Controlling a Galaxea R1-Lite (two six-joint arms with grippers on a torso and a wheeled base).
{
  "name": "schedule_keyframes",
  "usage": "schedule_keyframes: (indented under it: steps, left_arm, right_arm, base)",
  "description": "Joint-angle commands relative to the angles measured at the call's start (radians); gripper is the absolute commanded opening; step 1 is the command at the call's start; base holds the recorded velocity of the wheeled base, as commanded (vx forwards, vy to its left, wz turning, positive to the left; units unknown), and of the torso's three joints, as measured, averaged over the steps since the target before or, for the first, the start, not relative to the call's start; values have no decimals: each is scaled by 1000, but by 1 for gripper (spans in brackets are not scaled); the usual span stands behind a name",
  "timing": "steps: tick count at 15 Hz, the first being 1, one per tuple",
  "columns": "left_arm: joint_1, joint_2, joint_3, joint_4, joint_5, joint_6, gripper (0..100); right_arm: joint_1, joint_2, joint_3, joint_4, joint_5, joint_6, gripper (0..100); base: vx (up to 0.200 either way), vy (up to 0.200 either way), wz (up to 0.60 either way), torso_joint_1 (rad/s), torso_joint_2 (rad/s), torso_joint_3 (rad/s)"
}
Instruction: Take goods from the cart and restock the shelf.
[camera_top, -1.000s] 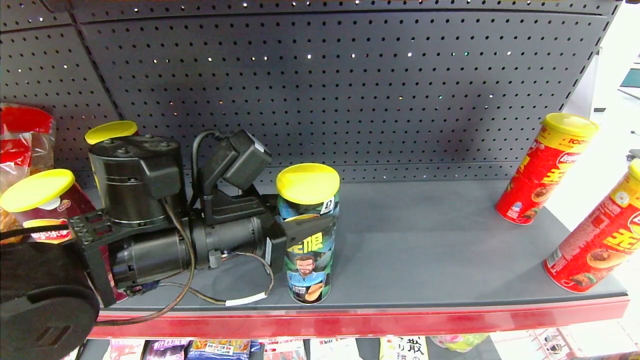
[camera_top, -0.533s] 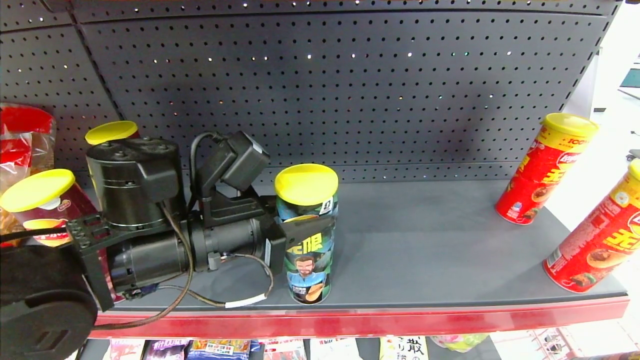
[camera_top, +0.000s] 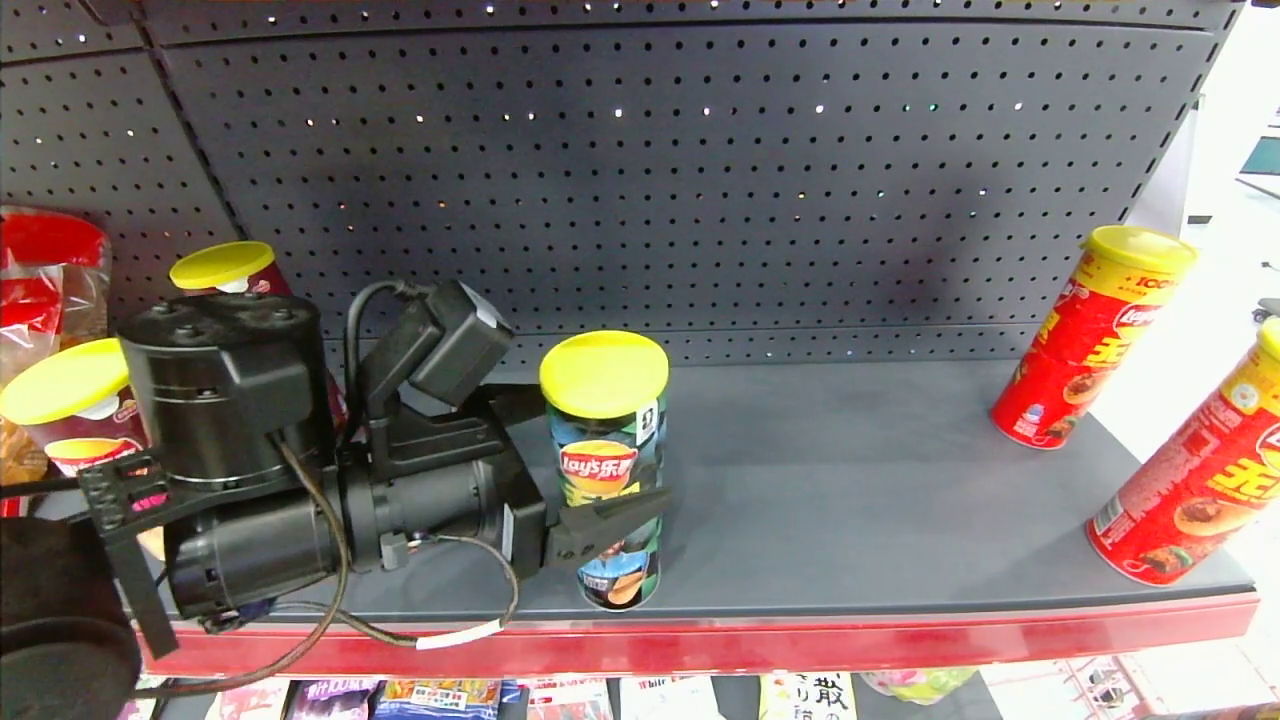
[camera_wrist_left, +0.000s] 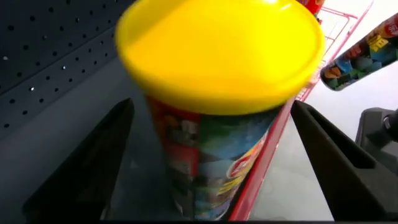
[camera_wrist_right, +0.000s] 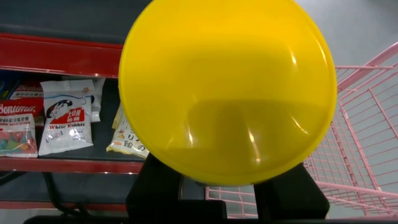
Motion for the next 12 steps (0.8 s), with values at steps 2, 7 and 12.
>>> schedule_keyframes:
  steps: [2, 7, 12]
  left_arm:
    - [4, -108, 88, 4, 7, -4, 100]
    - [24, -295, 303, 5, 24, -5, 100]
    - [116, -580, 413, 134, 67, -10, 100]
  right_arm:
    - [0, 1, 0, 0, 0, 0, 0]
    - [0, 1, 0, 0, 5, 0, 0]
    - [0, 1, 0, 0, -23, -3, 0]
  base:
    - [0, 0, 0, 0, 0, 0]
    - [0, 0, 0, 0, 0, 0]
    - [0, 0, 0, 0, 0, 0]
